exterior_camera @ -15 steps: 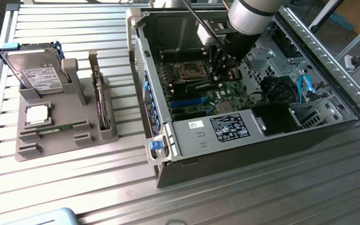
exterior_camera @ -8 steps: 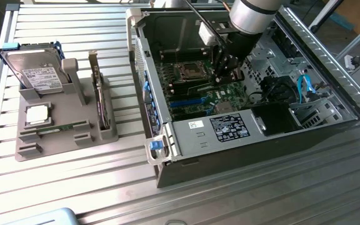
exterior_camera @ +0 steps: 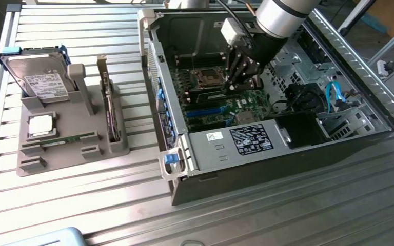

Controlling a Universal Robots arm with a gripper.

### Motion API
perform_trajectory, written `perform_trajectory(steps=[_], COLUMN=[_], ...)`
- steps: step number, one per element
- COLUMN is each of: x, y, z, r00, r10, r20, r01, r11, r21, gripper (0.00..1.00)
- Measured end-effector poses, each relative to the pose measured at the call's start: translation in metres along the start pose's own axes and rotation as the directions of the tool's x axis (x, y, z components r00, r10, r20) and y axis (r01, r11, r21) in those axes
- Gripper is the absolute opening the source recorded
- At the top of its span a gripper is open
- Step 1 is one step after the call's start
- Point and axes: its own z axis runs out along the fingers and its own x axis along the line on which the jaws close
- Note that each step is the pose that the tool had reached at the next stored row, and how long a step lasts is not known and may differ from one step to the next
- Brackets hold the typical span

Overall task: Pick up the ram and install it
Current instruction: 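Insert the ram into the slot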

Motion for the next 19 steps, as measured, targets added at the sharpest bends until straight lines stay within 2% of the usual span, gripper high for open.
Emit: perform_trajectory(steps=[6, 9, 14, 19], x=[-0.013, -0.014, -0.015, -0.019], y=[-0.0019, -0.0025, -0.0034, -0.0061], z=[0.0044, 0.0069, 0.0105, 0.0213], r00=[1.0000, 0.9989, 0.9989, 0.9989], r10=[0.005, 0.045, 0.044, 0.045], r20=[0.0036, 0.0116, 0.0146, 0.0155], r01=[-0.005, -0.045, -0.044, -0.045], r11=[1.0000, 0.9990, 0.9990, 0.9990], r21=[0.0004, 0.0015, 0.0012, -0.0013], gripper=[0.12, 0.12, 0.12, 0.12])
